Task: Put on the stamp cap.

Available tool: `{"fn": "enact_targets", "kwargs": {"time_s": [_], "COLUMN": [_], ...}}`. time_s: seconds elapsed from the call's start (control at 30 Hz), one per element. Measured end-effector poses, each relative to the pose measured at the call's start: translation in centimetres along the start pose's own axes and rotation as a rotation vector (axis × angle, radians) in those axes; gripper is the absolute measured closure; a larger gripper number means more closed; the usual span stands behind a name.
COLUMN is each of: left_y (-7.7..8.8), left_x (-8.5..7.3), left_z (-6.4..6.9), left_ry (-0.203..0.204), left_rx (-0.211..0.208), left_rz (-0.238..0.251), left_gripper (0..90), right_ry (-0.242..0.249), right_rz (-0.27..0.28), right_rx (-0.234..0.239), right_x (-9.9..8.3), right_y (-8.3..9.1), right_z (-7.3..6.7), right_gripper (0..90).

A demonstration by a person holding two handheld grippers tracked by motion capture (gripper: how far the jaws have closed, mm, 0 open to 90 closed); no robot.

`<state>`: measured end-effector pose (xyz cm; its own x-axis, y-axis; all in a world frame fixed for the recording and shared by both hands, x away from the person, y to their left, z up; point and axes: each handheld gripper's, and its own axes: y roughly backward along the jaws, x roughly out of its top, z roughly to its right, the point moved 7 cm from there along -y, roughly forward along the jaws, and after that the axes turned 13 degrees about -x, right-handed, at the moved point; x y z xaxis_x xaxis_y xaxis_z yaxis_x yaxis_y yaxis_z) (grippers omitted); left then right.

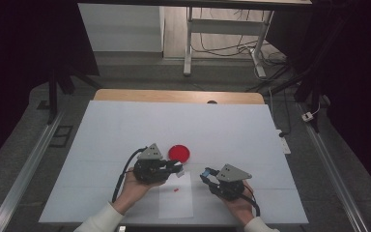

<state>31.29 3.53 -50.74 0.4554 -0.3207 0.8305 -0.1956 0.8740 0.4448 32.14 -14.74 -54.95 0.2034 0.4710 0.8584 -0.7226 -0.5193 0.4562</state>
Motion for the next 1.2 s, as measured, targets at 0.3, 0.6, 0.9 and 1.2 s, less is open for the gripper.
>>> {"fn": "enact_targets", "kwargs": {"time_s": [0.3,0.6,0.9,1.2], "left_y": [-0.01,-0.05,-0.10,0.02], "left_x": [0.01,0.01,0.03,0.17], "left_z": [0.01,0.01,0.03,0.04], "left_ry": [-0.001,-0.001,-0.001,-0.003], "left_rx": [-0.001,-0.003,-0.003,0.001], "left_rz": [0.000,-0.001,0.000,0.007], "left_gripper": [74.8,74.8,74.8,74.8], "right_ry": [0.001,0.009,-0.001,0.005], "right_rz": [-0.001,-0.005,0.000,0.006], "right_rx": [0.001,-0.002,0.002,0.010], "right_x": [0.02,0.02,0.15,0.56], "right_y": [-0.07,-0.14,-0.16,-0.35], "right_z": [-0.08,-0.12,-0.23,-0.77], "right_gripper": [64.2,64.2,64.2,64.2]}}
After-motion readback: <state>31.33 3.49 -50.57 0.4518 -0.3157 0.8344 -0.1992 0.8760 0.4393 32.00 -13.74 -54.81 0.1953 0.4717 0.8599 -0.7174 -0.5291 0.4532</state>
